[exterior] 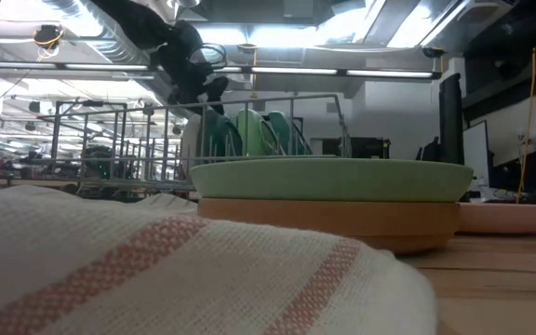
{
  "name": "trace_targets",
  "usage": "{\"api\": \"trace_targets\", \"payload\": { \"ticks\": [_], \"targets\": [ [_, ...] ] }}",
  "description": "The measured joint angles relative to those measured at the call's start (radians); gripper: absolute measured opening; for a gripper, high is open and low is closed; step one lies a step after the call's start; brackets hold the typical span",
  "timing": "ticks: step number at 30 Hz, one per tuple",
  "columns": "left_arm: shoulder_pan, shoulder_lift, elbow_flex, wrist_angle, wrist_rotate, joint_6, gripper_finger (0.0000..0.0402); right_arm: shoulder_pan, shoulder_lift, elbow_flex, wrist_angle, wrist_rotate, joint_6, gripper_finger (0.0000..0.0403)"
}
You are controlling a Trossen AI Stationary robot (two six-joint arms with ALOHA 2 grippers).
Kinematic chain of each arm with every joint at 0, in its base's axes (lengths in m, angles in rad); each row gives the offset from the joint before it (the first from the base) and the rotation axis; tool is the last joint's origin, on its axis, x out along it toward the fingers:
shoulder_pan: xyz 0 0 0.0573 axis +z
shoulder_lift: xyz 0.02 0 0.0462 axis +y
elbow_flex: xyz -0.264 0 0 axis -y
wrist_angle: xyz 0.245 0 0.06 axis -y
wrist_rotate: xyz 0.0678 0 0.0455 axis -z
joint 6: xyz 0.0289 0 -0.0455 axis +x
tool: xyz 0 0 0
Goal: Sort dishes
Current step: Put the dark green plate into the dishwasher rack, then put the light green plate into the dishwasher rack
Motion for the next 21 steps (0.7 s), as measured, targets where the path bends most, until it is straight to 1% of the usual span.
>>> {"api": "trace_targets", "payload": {
  "ticks": [4, 6, 9, 11, 16, 21],
  "targets": [
    [-0.003, -0.015, 0.000, 0.001, -0.036, -0.004, 0.0334, 0.000, 0.000, 0.000, 0.000, 0.000, 0.000, 0.0085],
    [-0.006, -0.034, 0.000, 0.001, -0.046, 0.016, 0.0360, 0.000, 0.000, 0.000, 0.000, 0.000, 0.000, 0.0085],
    [-0.008, -0.076, 0.000, 0.002, -0.049, 0.061, 0.0389, 0.000, 0.000, 0.000, 0.000, 0.000, 0.000, 0.0085],
    [-0.013, -0.106, 0.000, 0.000, -0.050, 0.078, 0.0397, 0.000, 0.000, 0.000, 0.000, 0.000, 0.000, 0.0085],
    [-0.039, -0.183, 0.002, -0.014, -0.029, 0.058, 0.0392, 0.000, 0.000, 0.000, 0.000, 0.000, 0.000, 0.0085],
    [-0.087, -0.247, 0.002, -0.133, 0.040, 0.064, 0.0391, 0.000, 0.000, 0.000, 0.000, 0.000, 0.000, 0.0085]
  ]
}}
